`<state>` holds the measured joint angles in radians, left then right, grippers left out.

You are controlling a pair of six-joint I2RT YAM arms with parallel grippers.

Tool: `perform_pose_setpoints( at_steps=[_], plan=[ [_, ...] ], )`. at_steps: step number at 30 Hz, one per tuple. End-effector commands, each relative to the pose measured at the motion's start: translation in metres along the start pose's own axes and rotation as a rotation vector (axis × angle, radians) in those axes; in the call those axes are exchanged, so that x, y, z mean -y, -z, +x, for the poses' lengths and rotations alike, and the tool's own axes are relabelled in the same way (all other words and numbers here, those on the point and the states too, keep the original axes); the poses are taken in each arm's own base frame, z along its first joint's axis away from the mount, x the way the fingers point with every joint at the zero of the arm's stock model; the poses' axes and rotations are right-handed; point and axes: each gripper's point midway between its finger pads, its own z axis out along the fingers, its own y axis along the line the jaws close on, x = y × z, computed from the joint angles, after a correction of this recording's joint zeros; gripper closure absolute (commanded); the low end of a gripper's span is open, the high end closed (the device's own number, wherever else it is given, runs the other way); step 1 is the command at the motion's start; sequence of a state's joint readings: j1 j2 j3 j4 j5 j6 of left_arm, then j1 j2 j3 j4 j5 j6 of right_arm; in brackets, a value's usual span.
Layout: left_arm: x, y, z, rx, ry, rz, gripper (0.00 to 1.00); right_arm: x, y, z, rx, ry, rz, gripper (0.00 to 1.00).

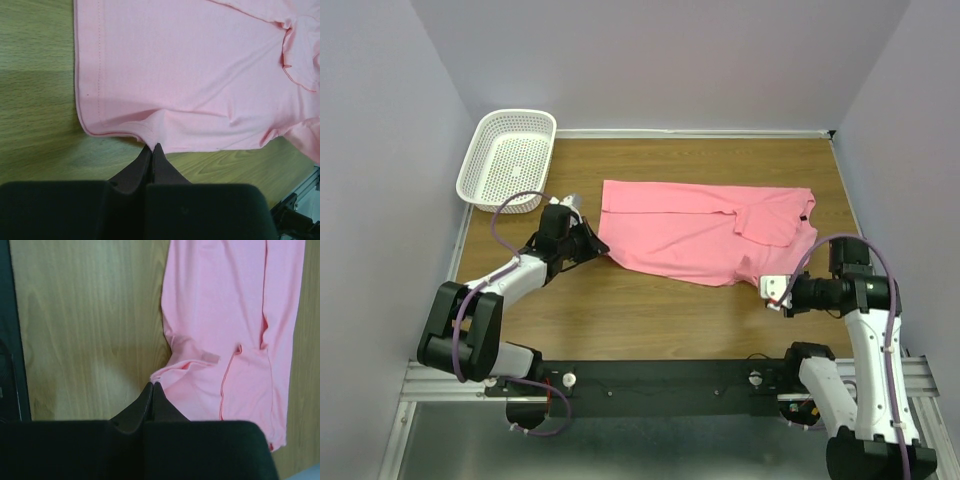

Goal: Fold and stack the t-shirts

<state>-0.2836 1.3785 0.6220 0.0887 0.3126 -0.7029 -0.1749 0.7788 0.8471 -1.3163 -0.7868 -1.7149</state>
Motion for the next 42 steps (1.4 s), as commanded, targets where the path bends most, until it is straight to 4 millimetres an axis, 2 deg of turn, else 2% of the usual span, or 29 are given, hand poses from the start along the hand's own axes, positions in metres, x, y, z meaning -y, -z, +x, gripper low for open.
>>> perform_pose_setpoints(
  at_steps=[1,4,8,11,12,14,15,16,17,19,21,26,33,37,42],
  plan=[
    [0.002,0.002,0.008,-0.013,-0.02,0.041,1.0,-0.034,-0.011,-0.005,0.022,0.088,-0.12,0.99],
    [0.001,0.003,0.01,-0.019,-0.022,0.041,1.0,-0.04,-0.013,0.002,-0.007,0.143,-0.155,0.99],
    [0.001,0.004,0.011,-0.02,-0.016,0.043,1.0,-0.047,-0.011,0.023,-0.107,0.261,-0.181,0.99],
    [0.001,0.004,0.012,-0.021,-0.013,0.039,1.0,-0.043,-0.007,0.033,-0.174,0.274,-0.16,0.99],
    [0.002,0.005,0.011,-0.017,-0.013,0.041,1.0,-0.037,-0.004,0.032,-0.184,0.25,-0.132,0.99],
    [0.003,0.006,0.01,-0.015,-0.015,0.046,1.0,-0.008,0.002,0.029,-0.207,0.216,-0.016,0.99],
    [0.004,0.007,0.01,-0.014,-0.015,0.047,1.0,0.0,0.004,0.029,-0.214,0.102,0.043,0.99],
    [0.005,0.007,0.009,-0.013,-0.016,0.049,1.0,0.021,0.007,0.029,-0.221,0.085,0.13,0.99],
    [0.007,0.008,0.007,-0.009,-0.019,0.056,1.0,0.025,0.007,0.029,-0.214,0.01,0.168,1.0],
    [0.012,0.012,0.002,0.007,-0.026,0.069,1.0,0.041,0.008,0.026,-0.194,-0.026,0.252,0.99],
    [0.021,0.018,-0.005,0.028,-0.036,0.086,1.0,0.04,0.003,0.024,-0.16,-0.079,0.272,0.99],
    [0.038,0.03,-0.023,0.08,-0.05,0.119,1.0,0.057,0.008,0.014,-0.1,-0.118,0.393,1.0],
    [0.048,0.041,-0.038,0.13,-0.058,0.133,1.0,0.069,0.019,-0.004,-0.042,-0.055,0.47,0.99],
    [0.055,0.047,-0.049,0.151,-0.066,0.147,1.0,0.072,0.026,-0.014,-0.042,0.074,0.486,1.0],
    [0.065,0.051,-0.062,0.173,-0.077,0.162,1.0,0.068,0.024,-0.018,-0.066,0.266,0.425,0.99]
  ],
)
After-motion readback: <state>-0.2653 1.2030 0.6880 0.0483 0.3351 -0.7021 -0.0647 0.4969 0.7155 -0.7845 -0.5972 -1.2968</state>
